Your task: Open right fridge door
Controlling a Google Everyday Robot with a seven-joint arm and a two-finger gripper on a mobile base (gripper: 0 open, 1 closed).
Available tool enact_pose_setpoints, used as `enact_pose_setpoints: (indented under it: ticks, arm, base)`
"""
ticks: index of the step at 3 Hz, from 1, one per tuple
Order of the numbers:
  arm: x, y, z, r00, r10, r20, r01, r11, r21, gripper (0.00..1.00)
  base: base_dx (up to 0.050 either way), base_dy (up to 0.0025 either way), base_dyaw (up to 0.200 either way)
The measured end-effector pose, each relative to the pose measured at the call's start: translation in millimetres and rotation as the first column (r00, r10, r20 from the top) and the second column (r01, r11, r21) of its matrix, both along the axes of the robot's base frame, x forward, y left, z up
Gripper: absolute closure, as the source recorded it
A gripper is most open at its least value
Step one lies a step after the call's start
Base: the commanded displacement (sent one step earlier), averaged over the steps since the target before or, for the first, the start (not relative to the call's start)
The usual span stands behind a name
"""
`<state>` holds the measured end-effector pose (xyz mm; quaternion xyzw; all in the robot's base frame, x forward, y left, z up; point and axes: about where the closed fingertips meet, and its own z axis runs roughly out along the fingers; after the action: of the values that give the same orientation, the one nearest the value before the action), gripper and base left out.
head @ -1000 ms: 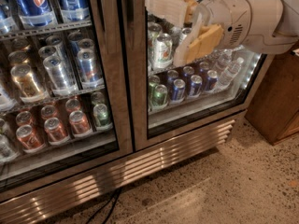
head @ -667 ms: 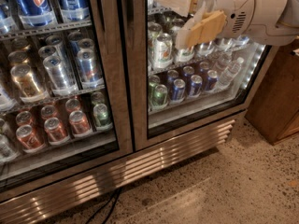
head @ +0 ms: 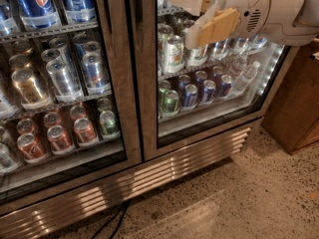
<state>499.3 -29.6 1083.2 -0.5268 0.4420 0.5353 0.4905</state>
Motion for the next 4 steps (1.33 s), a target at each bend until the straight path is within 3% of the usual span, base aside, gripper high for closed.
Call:
enact_pose_setpoints:
  ticks: [2,4]
  arm:
    - [-1.6,19.2,-75.4,0.9916,0.024,-0.127,-0.031,0.998,-0.059,0.00]
    - [-3.0,26.8,-103.1,0.9839,0.033,-0.176,-0.048,0.996,-0.081,0.00]
  base:
    - [0.000,0.00000,0.000]
    - [0.000,0.00000,0.000]
